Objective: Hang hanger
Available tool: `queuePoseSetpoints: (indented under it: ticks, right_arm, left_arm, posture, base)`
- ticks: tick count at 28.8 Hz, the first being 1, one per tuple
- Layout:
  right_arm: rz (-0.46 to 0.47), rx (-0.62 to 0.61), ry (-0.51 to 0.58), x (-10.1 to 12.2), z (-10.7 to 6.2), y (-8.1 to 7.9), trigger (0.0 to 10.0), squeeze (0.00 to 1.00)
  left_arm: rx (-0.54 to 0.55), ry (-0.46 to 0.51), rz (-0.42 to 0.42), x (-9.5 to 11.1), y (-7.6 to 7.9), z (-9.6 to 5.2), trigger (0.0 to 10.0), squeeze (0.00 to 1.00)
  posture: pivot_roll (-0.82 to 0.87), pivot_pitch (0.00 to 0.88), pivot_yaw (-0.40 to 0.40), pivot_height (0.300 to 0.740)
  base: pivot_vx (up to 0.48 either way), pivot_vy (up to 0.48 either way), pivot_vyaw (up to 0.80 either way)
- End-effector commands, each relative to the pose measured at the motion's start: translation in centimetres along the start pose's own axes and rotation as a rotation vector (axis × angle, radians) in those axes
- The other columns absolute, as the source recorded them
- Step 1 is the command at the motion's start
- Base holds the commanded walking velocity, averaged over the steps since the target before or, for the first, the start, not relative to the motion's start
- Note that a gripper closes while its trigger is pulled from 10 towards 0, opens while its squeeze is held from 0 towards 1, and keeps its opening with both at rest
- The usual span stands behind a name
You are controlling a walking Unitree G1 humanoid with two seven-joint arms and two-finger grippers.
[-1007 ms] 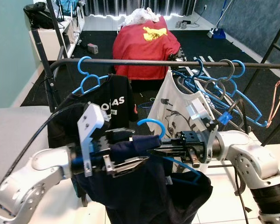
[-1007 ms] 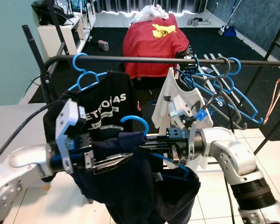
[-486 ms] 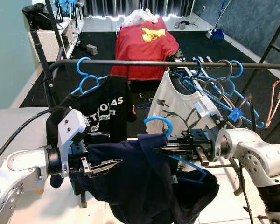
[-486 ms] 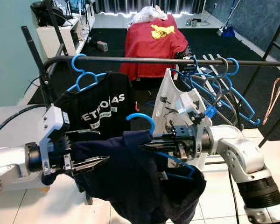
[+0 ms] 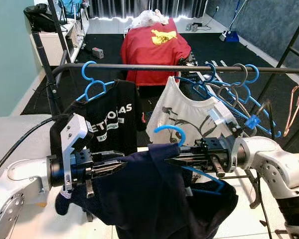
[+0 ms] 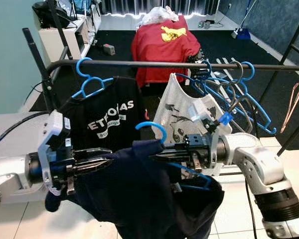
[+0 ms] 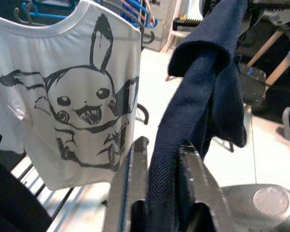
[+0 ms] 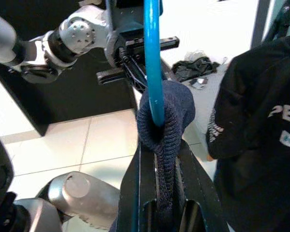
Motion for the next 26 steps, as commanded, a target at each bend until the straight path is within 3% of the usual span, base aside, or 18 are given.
queuePoseSetpoints:
  ticks: [1, 6, 7, 10, 12, 15, 16, 19, 20, 26]
  right_arm:
    - [-0.039, -0.002, 0.021, 0.7, 0.1, 0.2, 10.0, 0.00]
    - [-0.042, -0.019, 0.025, 0.6, 0.0, 0.4, 10.0, 0.04]
    - [-0.039, -0.031, 0.032, 0.6, 0.0, 0.5, 10.0, 0.58]
    - [-0.036, -0.034, 0.036, 0.6, -0.1, 0.6, 10.0, 0.58]
    - [-0.022, -0.041, 0.043, 0.7, -0.1, 0.6, 10.0, 1.00]
    - [-0.033, -0.056, 0.039, 0.7, -0.3, 0.7, 10.0, 0.98]
    - [-0.045, -0.066, 0.035, 0.7, -0.3, 0.8, 10.0, 0.52]
    - [-0.051, -0.070, 0.028, 0.7, -0.5, 0.8, 10.0, 0.52]
    - [-0.049, -0.077, 0.045, 1.2, -1.2, 0.8, 10.0, 0.00]
    - [-0.077, -0.141, 0.181, 3.9, -3.7, 1.5, 10.0, 0.00]
  left_arm:
    - [-0.001, 0.042, 0.008, 0.6, -0.1, 0.0, 0.0, 0.00]
    - [-0.001, 0.049, 0.009, 0.8, -0.2, 0.0, 0.0, 0.00]
    - [-0.003, 0.056, 0.008, 1.0, -0.2, 0.0, 0.0, 0.00]
    - [-0.004, 0.058, 0.007, 1.0, -0.2, 0.0, 0.0, 0.00]
    - [-0.004, 0.069, 0.007, 1.2, -0.3, -0.1, 0.0, 0.00]
    - [-0.004, 0.080, 0.008, 1.3, -0.3, -0.2, 0.0, 0.00]
    - [-0.005, 0.082, 0.009, 1.4, -0.3, -0.2, 0.0, 0.00]
    - [-0.006, 0.084, 0.009, 1.4, -0.3, -0.2, 0.0, 0.00]
    - [-0.008, 0.085, 0.010, 1.4, -0.3, -0.2, 0.0, 0.00]
    - [-0.023, 0.082, 0.010, 1.4, -0.1, -0.1, 0.0, 0.00]
  posture:
    - [0.00, 0.020, -0.021, 0.740]
    - [0.00, 0.020, -0.021, 0.740]
    - [0.00, 0.020, -0.018, 0.740]
    - [0.00, 0.020, -0.018, 0.740]
    - [0.00, 0.019, -0.018, 0.740]
    - [0.00, 0.020, -0.017, 0.740]
    - [0.00, 0.020, -0.017, 0.740]
    - [0.00, 0.019, -0.018, 0.740]
    - [0.00, 0.018, -0.020, 0.740]
    - [0.00, 0.018, -0.019, 0.740]
  base:
    - [0.000, 0.000, 0.00]
    - [0.000, 0.000, 0.00]
    - [0.000, 0.000, 0.00]
    - [0.000, 0.000, 0.00]
    - [0.000, 0.000, 0.00]
    - [0.000, 0.000, 0.00]
    - [0.000, 0.000, 0.00]
    - [0.000, 0.000, 0.00]
    - [0.000, 0.000, 0.00]
    - [0.000, 0.000, 0.00]
Point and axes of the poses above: a point about 5 cm out from each wrist's last joint towards the gripper, its own z axis pointing out of the wrist towards the gripper, its own x axis along the axis of the wrist's last joint, y = z × x, the point moved 1 cm from there along z, pointing out of the wrist towards the gripper, and after that the axes turned 11 degrees about -z, right-handed, at the moved point
